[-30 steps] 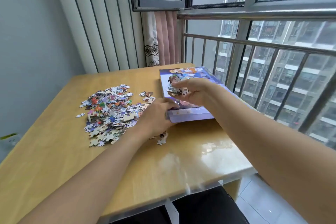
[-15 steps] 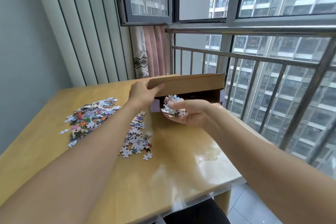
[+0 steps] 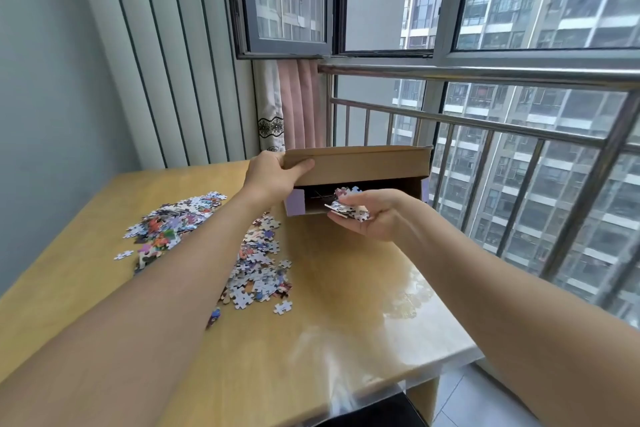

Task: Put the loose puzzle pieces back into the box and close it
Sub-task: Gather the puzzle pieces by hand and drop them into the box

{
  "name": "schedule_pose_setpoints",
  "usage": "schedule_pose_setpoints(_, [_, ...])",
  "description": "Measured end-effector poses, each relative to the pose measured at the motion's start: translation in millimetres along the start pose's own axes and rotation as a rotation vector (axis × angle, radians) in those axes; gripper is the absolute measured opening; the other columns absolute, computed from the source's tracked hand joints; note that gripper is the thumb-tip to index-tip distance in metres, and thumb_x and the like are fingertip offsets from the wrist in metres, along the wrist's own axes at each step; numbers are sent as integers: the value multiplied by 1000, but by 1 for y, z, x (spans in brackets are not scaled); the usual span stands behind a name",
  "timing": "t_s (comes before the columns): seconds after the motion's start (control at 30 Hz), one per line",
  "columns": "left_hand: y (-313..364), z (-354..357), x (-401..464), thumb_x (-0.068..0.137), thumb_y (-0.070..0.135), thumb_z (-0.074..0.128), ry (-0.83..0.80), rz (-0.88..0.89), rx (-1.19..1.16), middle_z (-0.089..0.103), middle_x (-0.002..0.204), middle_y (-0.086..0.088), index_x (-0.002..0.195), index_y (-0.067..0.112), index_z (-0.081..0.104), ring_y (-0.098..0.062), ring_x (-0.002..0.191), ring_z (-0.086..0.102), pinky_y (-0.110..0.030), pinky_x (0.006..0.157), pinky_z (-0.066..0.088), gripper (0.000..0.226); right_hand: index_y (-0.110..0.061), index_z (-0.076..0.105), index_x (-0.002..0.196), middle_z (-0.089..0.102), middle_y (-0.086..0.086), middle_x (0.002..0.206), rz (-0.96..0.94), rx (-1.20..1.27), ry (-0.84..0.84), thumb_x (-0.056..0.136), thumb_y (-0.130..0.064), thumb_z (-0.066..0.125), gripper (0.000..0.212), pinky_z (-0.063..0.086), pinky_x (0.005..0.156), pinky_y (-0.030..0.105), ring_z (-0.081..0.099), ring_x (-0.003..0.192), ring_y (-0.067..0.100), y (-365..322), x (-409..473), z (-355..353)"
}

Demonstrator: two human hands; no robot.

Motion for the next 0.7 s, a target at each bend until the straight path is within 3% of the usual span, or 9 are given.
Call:
schedule_pose_setpoints(0.1, [0,2,-2,90,42,72,-15,3,1,72,102,9,117,23,73,-12,98,65,-17,76,46,33,6,63,114,60,22,115,11,0,-1,94,11,58,21,63,66,43,64,106,32,-3,-5,2])
schedule_pose_setpoints(0.23, [1,3,-3,89,43,73,-21,15,2,73,103,9,115,24,75,-11,98,65,-19,80,48,32,8,60,114,54,25,117,-17,-28,37,92,12,60,23,62,58,45,61,108,37,-14,-9,3])
schedule_pose_setpoints(0.37, [8,2,-1,89,42,74,-39,29,-18,74,104,11,115,25,75,-7,99,65,-16,81,48,31,7,57,99,50,23,108,-21,-49,94,95,10,57,5,58,88,38,58,117,36,-22,-14,6])
schedule_pose_setpoints(0.47, [14,1,2,89,41,74,-55,23,-43,73,104,12,115,24,75,-5,98,65,-10,74,45,31,8,52,117,52,19,127,-26,-49,139,97,8,54,20,53,92,29,55,125,33,-30,-8,8])
schedule_pose_setpoints(0.57, [14,-1,5,87,43,75,-53,19,-40,74,104,11,115,24,76,-9,102,66,-17,83,48,34,3,46,137,50,10,139,-103,-169,184,101,3,48,36,38,108,21,50,129,26,-39,-7,17])
schedule_pose_setpoints(0.63, [13,-1,5,87,45,74,-57,13,-34,74,105,11,115,25,76,-9,103,66,-21,88,50,35,1,48,137,54,9,130,-215,-203,211,100,5,46,37,41,97,17,53,114,25,-48,-10,20])
schedule_pose_setpoints(0.7, [11,1,5,87,45,75,-65,7,-44,74,105,11,114,26,76,-9,103,66,-24,93,51,33,9,45,140,53,25,128,-308,-242,227,99,11,41,41,48,70,16,52,104,39,-54,-10,18])
Point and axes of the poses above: each hand's wrist, its own x-axis towards the middle knuckle, its own z-axis out of the palm, y = z × x, the point moved 9 cm from there along x, towards the middle knuckle
